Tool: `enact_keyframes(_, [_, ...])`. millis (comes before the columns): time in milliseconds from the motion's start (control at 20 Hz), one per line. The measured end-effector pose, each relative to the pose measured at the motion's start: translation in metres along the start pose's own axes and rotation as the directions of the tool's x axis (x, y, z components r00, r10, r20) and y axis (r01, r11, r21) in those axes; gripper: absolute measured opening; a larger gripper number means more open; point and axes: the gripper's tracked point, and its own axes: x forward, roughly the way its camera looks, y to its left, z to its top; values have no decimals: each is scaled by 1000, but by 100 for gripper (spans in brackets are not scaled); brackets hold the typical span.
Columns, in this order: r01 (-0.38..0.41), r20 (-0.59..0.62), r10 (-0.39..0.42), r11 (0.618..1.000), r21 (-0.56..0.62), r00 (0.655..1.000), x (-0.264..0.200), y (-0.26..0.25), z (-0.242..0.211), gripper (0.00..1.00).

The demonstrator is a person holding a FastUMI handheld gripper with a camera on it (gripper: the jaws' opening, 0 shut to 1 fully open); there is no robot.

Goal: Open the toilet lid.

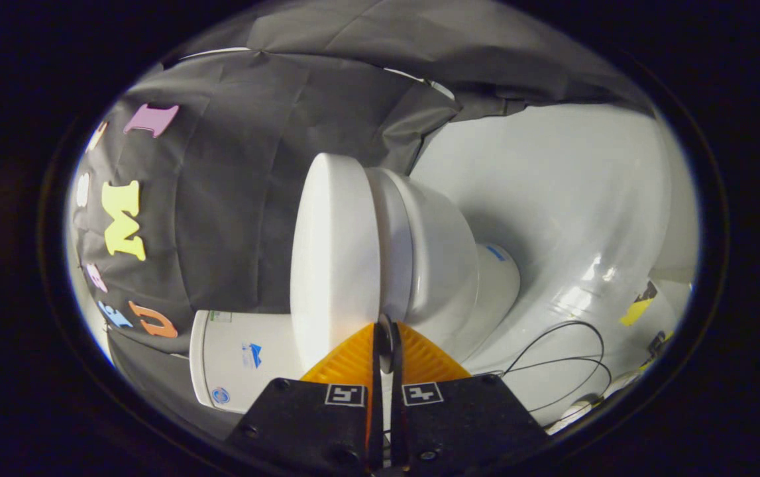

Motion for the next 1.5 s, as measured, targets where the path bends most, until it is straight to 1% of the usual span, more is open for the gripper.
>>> enact_keyframes(150, [-11, 6, 11, 1000, -23, 1000, -1, 4, 0, 6])
enact_keyframes(350, [-19, 12, 20, 999, -38, 1000, -7, 13, -1, 5])
enact_keyframes(450, [-22, 24, 24, 998, -67, 999, -10, 19, -2, 6])
enact_keyframes(750, [-7, 60, 17, 988, -154, 998, -22, 46, -5, 5])
enact_keyframes(900, [16, 82, 1, 979, -205, 997, -28, 58, -7, 5])
enact_keyframes(1050, [12, 90, 8, 976, -215, 996, -33, 67, -8, 5])
enact_keyframes(1350, [30, 108, -3, 968, -248, 994, -39, 82, -13, 5])
enact_keyframes(1500, [44, 127, -6, 954, -296, 992, -42, 95, -18, 5])
